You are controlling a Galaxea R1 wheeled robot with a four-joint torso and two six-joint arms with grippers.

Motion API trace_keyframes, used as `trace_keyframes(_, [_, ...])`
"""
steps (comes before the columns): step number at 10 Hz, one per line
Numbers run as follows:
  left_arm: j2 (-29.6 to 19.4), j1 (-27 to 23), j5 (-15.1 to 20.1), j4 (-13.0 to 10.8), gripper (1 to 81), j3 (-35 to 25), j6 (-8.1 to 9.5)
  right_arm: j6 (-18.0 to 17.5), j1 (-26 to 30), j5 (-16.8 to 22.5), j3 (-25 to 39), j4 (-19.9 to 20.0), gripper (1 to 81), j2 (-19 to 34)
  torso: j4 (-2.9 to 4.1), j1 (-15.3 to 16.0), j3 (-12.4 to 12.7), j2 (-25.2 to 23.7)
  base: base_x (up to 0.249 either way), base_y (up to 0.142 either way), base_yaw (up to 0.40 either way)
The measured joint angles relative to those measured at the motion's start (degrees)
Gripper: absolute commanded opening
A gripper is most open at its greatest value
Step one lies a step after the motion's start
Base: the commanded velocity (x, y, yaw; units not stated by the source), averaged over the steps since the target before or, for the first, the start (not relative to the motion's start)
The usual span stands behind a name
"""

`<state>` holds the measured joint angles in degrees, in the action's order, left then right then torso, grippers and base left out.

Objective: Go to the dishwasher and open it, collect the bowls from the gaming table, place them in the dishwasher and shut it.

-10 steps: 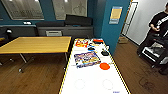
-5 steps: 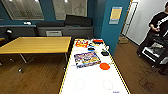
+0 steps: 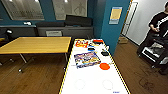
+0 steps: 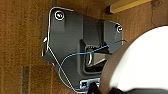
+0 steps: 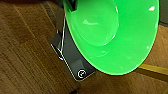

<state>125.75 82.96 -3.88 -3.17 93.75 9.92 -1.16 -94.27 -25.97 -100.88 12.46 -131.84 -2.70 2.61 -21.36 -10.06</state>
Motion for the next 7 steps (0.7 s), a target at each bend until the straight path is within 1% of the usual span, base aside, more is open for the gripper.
trace_keyframes(1, [0.4,0.9,-1.8,-0.5,1.0,1.1,-0.89,0.0,0.0,0.6,-0.3,0.0,1.0,-0.4,0.00,0.0,0.0,0.0,0.000,0.000,0.000])
trace_keyframes(2, [0.8,0.9,-4.0,-0.9,1.0,2.5,-0.95,0.0,0.0,1.1,-0.5,0.0,1.0,-0.4,0.00,0.0,0.0,0.0,0.000,0.000,0.000])
trace_keyframes(3, [1.8,0.4,-4.9,-1.1,1.0,3.5,-0.98,0.0,0.0,1.5,-0.9,0.0,1.0,-0.5,0.00,0.0,0.0,0.0,0.000,0.000,0.000])
trace_keyframes(5, [5.3,0.4,-4.7,-1.2,1.0,8.0,-1.00,0.0,0.0,2.8,-2.4,-0.1,1.0,-1.5,0.00,0.0,0.2,0.0,0.000,0.000,0.000])
trace_keyframes(6, [6.3,0.4,-4.4,-1.2,1.0,10.6,-1.02,0.0,0.0,3.4,-2.8,-0.3,1.0,-1.8,0.00,0.0,1.0,0.0,0.000,0.000,0.000])
trace_keyframes(7, [7.3,0.4,-4.4,-1.2,1.0,13.2,-1.00,0.0,0.0,3.4,-3.2,-0.3,1.0,-2.1,0.00,0.0,2.4,0.0,0.000,0.000,0.000])
